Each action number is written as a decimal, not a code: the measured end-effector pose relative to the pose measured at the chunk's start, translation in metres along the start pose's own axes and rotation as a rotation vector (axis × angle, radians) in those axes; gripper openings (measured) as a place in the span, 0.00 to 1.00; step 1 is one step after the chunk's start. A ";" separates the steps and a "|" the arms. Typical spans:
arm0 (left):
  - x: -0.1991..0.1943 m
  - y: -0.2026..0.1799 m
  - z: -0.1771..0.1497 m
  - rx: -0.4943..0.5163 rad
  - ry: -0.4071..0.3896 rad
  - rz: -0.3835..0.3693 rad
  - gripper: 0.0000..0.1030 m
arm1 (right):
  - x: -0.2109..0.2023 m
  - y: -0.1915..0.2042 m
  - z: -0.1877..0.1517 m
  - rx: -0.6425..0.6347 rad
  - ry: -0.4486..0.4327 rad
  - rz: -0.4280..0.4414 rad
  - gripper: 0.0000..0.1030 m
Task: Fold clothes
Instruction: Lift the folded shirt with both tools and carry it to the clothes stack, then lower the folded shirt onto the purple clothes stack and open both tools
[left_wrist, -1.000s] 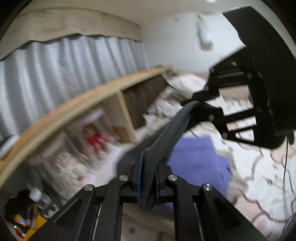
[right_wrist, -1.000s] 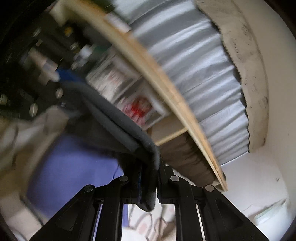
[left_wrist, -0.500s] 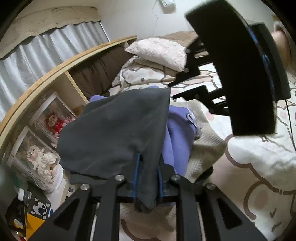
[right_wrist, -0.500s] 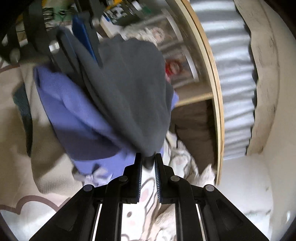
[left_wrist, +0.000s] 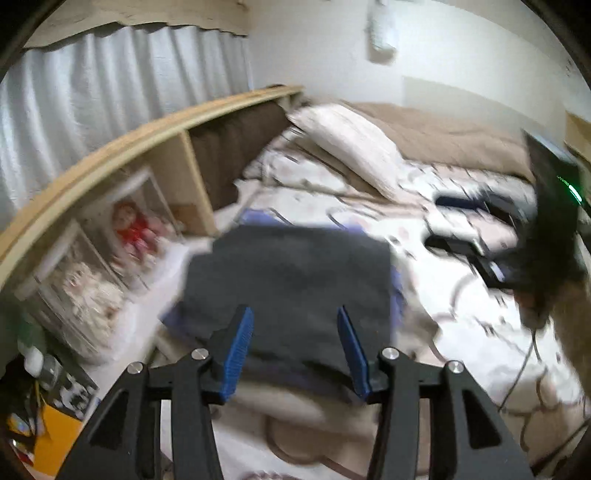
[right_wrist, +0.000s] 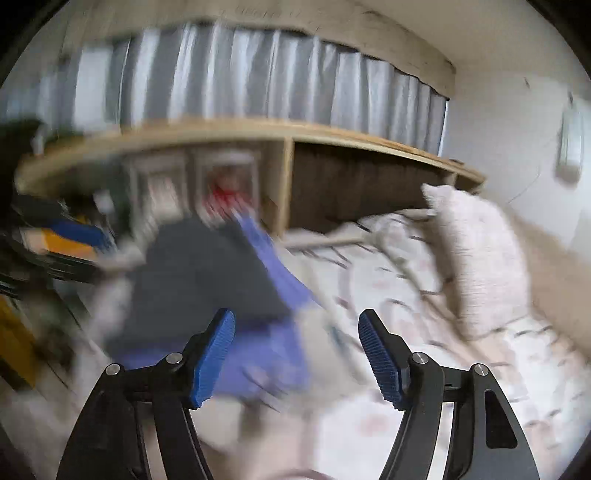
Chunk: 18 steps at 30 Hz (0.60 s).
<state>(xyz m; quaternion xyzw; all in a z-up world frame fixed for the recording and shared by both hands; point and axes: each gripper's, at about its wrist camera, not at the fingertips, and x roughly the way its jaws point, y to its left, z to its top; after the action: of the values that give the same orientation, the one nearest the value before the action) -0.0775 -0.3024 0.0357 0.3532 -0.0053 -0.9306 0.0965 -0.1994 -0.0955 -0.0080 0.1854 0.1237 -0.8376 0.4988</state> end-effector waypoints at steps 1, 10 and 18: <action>0.004 0.011 0.010 -0.025 0.000 -0.003 0.46 | 0.005 0.008 0.006 0.016 -0.015 0.022 0.68; 0.098 0.072 0.062 -0.339 0.259 -0.241 0.46 | 0.092 0.059 -0.001 0.037 0.152 0.150 0.68; 0.167 0.082 0.069 -0.427 0.350 -0.196 0.46 | 0.096 0.075 -0.040 0.002 0.179 0.099 0.68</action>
<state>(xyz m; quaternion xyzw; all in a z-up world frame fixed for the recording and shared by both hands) -0.2303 -0.4176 -0.0156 0.4789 0.2417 -0.8404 0.0776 -0.1676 -0.1911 -0.0874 0.2656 0.1577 -0.7922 0.5264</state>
